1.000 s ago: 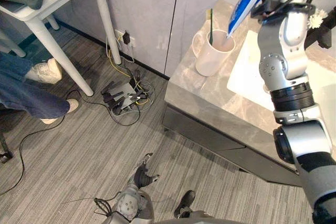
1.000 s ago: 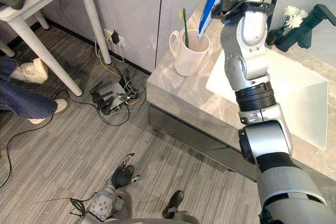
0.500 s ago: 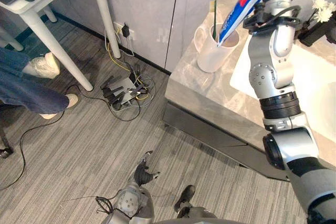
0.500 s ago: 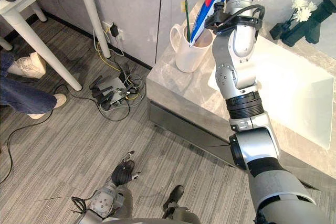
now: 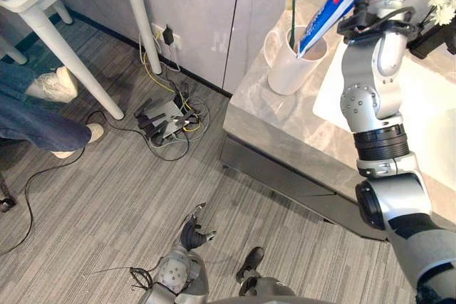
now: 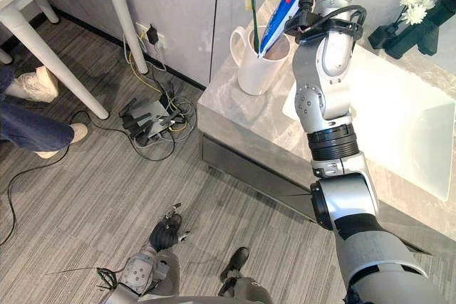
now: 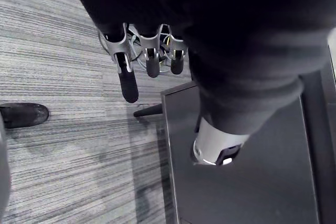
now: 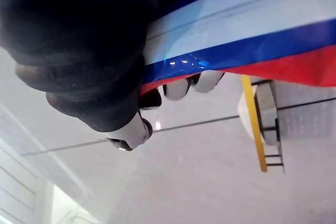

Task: Organize washtable

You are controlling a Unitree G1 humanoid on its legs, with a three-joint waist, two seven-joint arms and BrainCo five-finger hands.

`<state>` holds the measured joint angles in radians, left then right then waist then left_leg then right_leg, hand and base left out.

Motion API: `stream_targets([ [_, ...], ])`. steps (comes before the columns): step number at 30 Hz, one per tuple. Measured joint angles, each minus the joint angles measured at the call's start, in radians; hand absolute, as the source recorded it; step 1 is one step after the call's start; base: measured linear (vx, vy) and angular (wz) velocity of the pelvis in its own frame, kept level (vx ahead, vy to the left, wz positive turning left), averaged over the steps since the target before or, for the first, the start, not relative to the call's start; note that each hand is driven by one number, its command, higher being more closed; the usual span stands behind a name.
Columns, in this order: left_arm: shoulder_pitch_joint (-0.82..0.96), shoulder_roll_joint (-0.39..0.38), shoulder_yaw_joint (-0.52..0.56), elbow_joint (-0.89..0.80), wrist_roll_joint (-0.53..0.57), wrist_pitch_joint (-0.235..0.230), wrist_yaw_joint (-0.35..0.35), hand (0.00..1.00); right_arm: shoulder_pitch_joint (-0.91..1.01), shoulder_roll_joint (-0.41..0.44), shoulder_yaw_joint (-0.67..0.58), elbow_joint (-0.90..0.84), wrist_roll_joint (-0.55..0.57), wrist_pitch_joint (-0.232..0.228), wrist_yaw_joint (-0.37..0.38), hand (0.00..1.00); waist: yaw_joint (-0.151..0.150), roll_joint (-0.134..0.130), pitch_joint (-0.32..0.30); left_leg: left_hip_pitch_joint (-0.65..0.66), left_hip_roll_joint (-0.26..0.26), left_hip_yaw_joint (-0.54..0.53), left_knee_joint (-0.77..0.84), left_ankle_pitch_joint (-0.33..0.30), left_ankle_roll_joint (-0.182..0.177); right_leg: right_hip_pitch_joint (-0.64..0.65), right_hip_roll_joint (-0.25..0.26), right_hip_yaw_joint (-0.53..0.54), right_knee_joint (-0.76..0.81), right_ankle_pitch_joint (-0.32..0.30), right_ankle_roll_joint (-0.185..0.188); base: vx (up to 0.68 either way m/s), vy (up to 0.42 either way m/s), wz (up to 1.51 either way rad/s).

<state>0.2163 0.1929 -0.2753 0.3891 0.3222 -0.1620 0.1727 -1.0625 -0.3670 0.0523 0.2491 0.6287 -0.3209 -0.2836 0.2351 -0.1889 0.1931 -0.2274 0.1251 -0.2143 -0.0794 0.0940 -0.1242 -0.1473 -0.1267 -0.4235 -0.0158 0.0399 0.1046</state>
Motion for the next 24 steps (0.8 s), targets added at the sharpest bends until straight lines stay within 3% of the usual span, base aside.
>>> stream_targets([
  [24,0.0,0.001,-0.001,-0.002,-0.041,0.006,-0.001,0.0,-0.117,0.0,-0.02,0.082,0.066,-0.006,-0.02,1.0,0.0,0.0,0.007,-0.004,0.001,-0.002,-0.001,0.0,-0.001,0.001,0.002,-0.006,-0.005,0.0,0.0,0.0,-0.001,0.0],
])
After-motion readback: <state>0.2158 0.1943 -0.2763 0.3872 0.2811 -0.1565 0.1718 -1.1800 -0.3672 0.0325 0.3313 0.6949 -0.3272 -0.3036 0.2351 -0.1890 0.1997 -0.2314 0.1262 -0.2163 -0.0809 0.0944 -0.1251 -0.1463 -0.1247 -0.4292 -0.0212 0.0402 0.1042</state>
